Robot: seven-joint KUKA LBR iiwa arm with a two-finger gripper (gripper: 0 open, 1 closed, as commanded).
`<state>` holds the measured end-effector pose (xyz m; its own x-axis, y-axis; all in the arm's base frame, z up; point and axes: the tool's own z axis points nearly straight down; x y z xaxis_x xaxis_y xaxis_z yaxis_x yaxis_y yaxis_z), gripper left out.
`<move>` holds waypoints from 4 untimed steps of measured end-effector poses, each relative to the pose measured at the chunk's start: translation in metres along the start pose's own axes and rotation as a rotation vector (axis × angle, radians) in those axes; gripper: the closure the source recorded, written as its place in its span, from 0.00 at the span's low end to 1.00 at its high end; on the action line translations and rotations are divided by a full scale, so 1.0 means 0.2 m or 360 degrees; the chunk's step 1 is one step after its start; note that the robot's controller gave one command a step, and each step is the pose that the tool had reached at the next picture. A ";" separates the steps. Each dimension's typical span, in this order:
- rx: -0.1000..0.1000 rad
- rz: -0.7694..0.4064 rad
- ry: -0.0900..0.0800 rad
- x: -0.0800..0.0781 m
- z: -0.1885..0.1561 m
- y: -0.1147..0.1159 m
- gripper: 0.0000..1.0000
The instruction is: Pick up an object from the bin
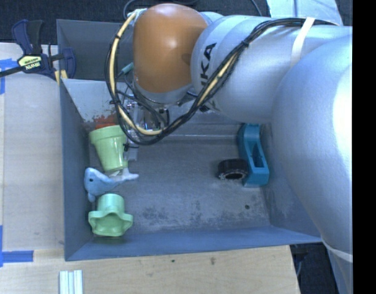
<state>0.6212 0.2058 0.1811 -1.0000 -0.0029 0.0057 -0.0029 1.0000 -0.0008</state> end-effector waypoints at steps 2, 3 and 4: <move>-0.0005 -0.0078 -0.0024 -0.03 0.14 0.04 0.00; -0.0006 -0.0077 -0.0013 -0.01 0.44 0.08 0.00; -0.0014 -0.0067 -0.0038 -0.03 0.34 0.08 1.00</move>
Offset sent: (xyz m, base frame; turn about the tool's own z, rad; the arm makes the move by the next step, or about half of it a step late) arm 0.0055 0.0299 -0.1111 -0.1587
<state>0.6264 0.2210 0.1138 -0.9988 -0.0450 -0.0187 -0.0451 0.9989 0.0079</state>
